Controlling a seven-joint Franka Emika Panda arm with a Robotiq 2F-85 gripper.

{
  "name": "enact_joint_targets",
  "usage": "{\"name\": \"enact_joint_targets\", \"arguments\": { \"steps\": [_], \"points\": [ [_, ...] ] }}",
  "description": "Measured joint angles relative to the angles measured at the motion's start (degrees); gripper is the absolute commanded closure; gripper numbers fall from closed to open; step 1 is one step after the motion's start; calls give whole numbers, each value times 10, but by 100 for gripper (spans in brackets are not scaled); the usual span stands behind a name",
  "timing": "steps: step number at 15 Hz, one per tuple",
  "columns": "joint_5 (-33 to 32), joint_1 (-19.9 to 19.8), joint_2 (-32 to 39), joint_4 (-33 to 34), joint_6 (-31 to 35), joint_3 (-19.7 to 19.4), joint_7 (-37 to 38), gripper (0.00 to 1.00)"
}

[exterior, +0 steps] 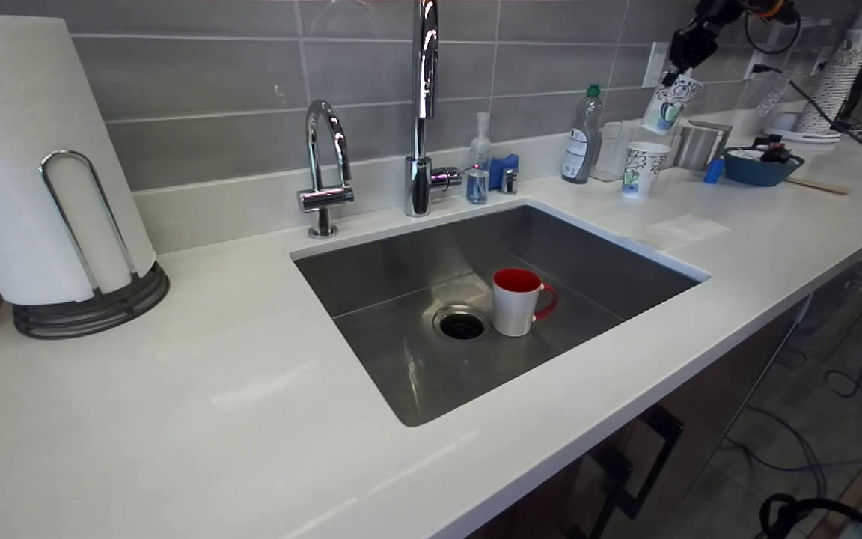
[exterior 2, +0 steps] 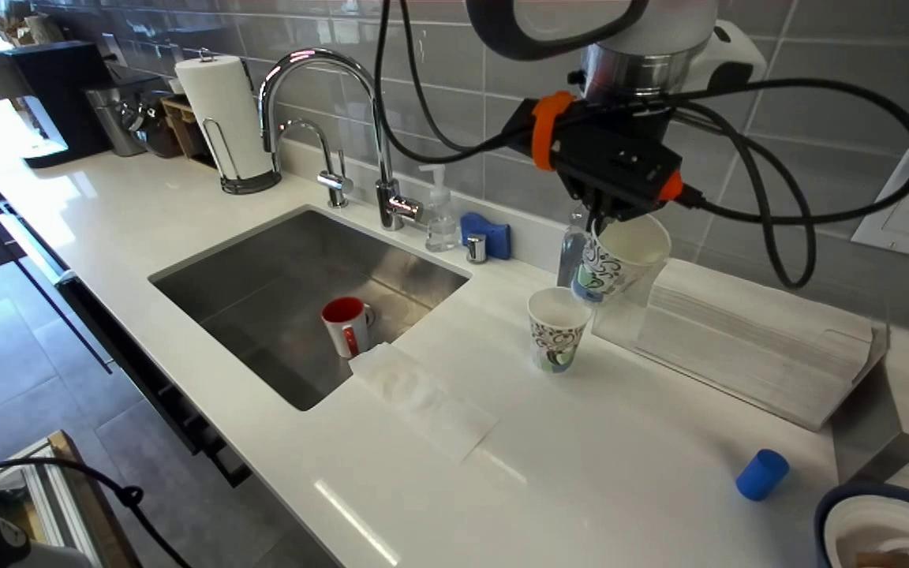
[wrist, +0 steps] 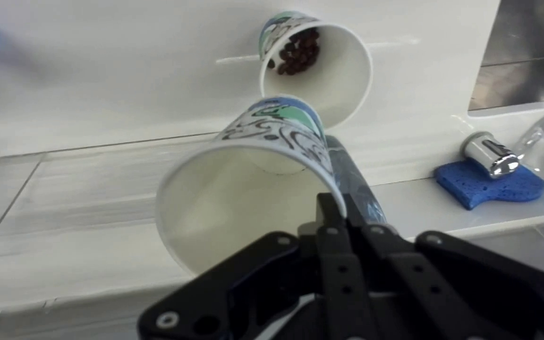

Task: Pour the contents in the cup to the right into the cup to the left

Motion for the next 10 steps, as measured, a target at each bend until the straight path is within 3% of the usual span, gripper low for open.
{"name": "enact_joint_targets", "arguments": {
  "steps": [5,10],
  "points": [
    [-106,-32,-34,-34,68,55,33,99],
    [-128,-74,-33,-64,100,76,44,99]
  ]
}}
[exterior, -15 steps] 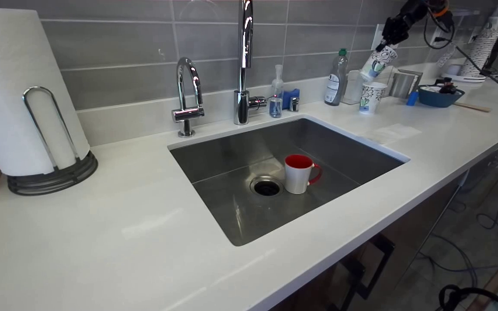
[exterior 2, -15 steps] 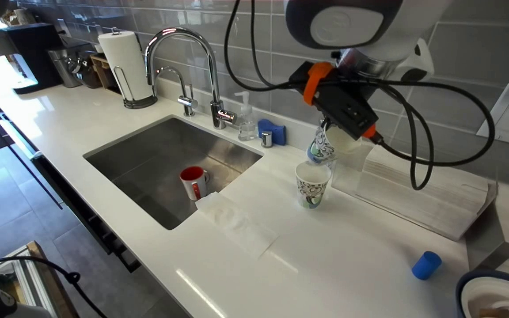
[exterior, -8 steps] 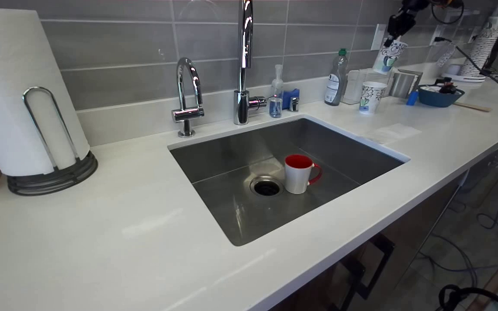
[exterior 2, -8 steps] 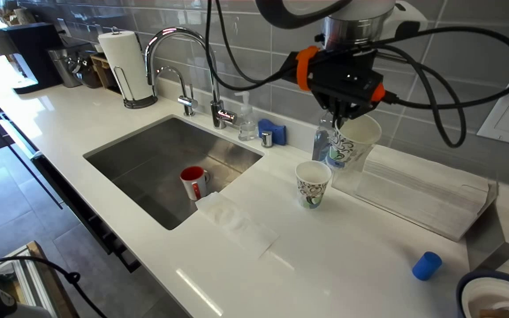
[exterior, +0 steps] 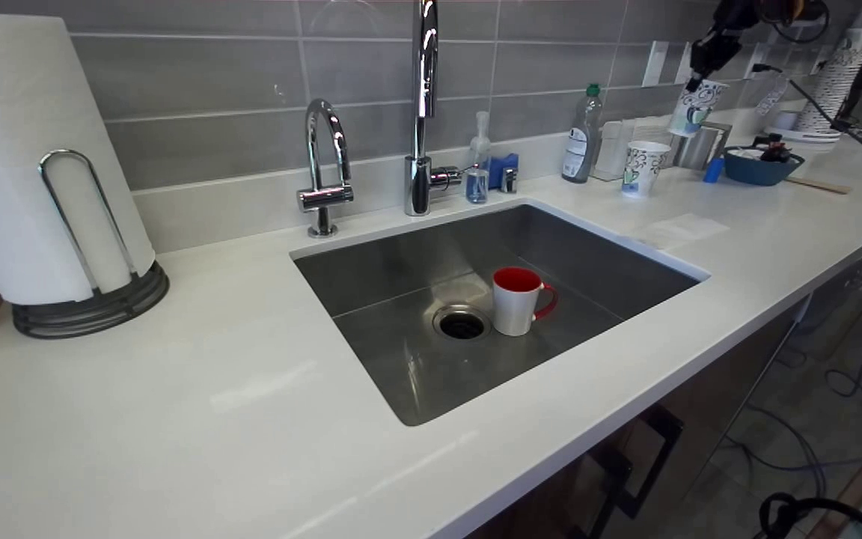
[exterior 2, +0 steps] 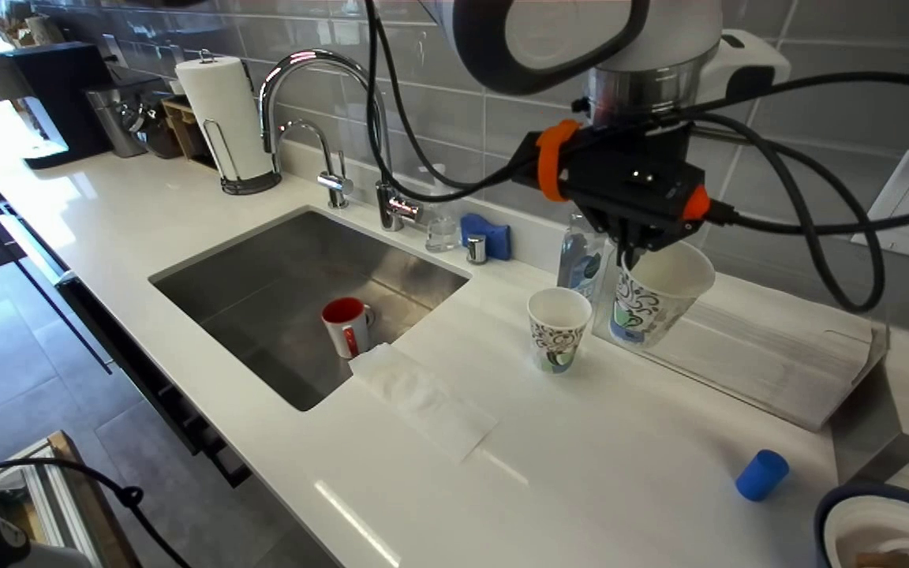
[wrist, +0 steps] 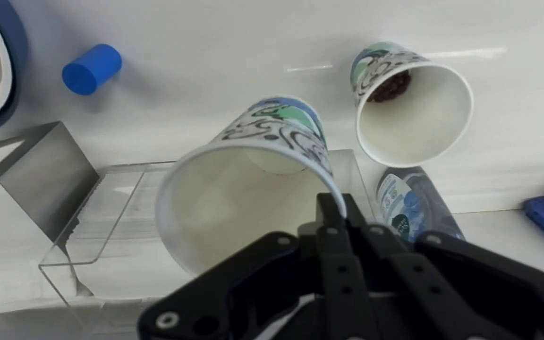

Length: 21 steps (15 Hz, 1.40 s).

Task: Pour the contents in the cup to the right into the cup to the left

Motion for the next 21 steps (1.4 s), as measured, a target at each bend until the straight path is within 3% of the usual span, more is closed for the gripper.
{"name": "enact_joint_targets", "arguments": {
  "steps": [11,12,15,21],
  "points": [
    [-4,-60,76,-23,98,17,1,99],
    [-7,-63,84,-23,102,19,1,71],
    [-14,-68,98,-23,106,28,1,58],
    [-54,-64,86,-21,102,41,7,16]
  ]
}}
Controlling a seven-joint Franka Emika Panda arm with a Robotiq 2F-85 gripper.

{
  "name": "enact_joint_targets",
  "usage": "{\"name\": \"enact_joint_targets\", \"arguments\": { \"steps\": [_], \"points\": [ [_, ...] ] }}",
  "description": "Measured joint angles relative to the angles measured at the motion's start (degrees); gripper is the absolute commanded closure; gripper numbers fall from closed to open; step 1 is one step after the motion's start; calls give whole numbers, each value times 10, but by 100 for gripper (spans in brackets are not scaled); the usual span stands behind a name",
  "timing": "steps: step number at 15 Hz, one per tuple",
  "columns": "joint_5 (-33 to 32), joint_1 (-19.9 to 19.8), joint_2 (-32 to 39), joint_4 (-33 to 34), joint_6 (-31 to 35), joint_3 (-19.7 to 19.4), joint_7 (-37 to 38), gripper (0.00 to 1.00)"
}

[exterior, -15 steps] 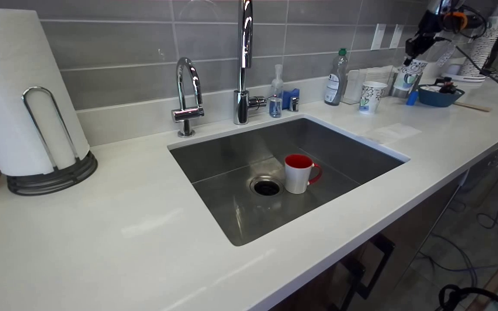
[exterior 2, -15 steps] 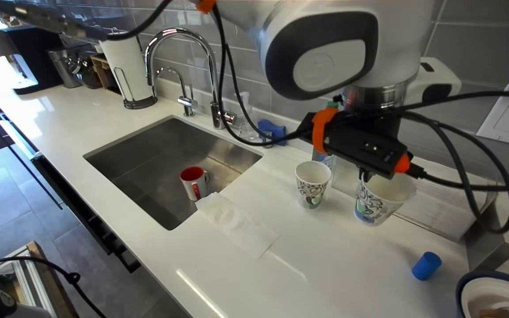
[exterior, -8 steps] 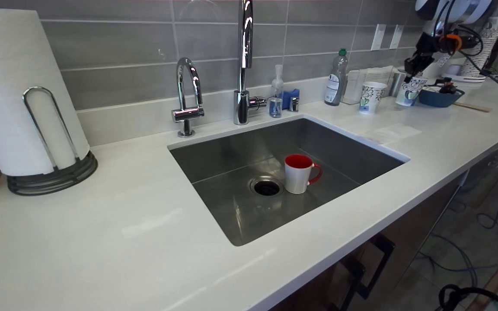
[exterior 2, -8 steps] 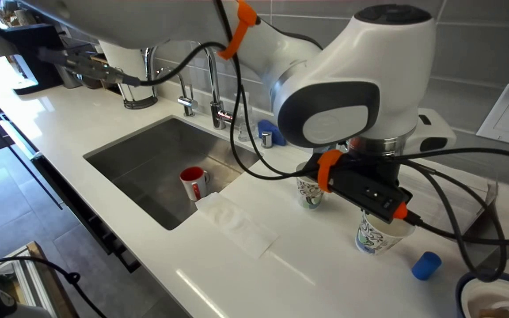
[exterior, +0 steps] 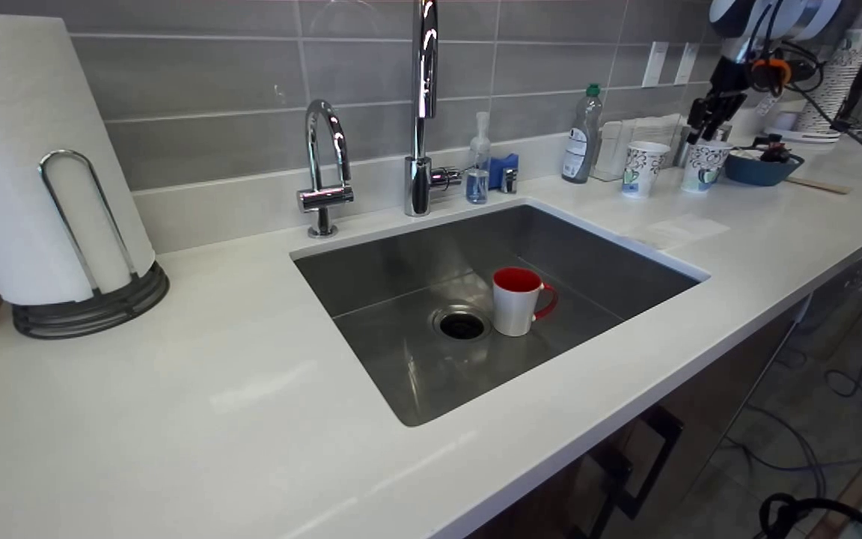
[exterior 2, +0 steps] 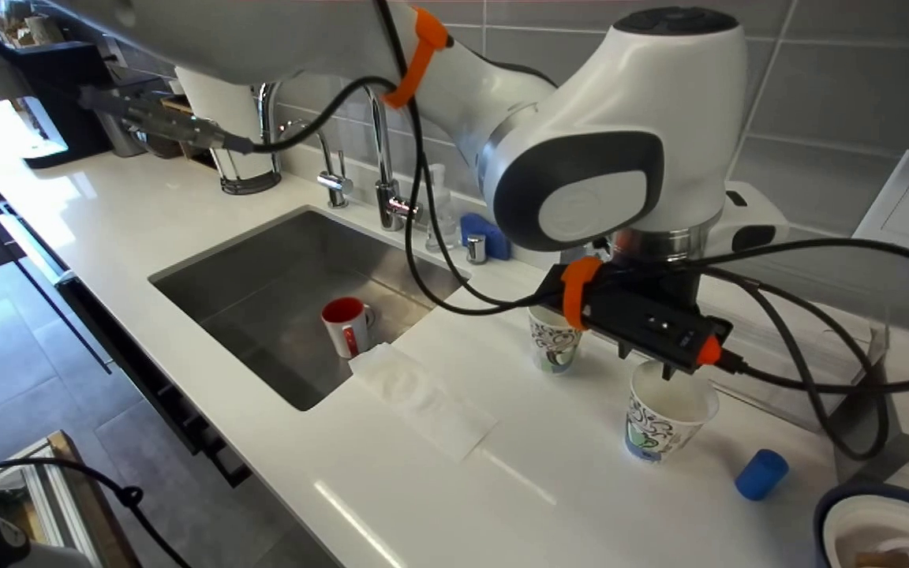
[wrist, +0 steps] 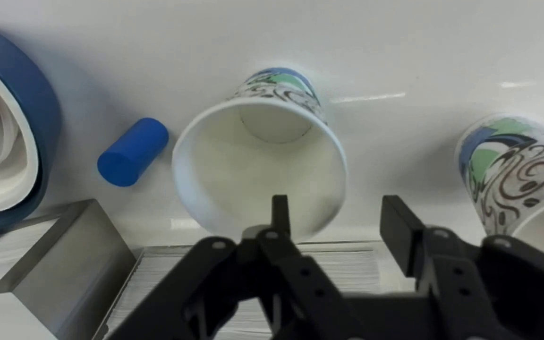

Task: Pour the contents in the cup to the right into the cup to the left

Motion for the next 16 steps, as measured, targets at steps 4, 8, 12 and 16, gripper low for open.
{"name": "enact_joint_targets", "arguments": {
  "steps": [4,8,12,16],
  "points": [
    [-9,11,-48,-10,-60,4,29,0],
    [-8,29,-126,-55,-81,17,59,0],
    [-8,76,-207,-132,-36,29,108,0],
    [-8,84,-214,-141,-36,25,112,0]
  ]
}}
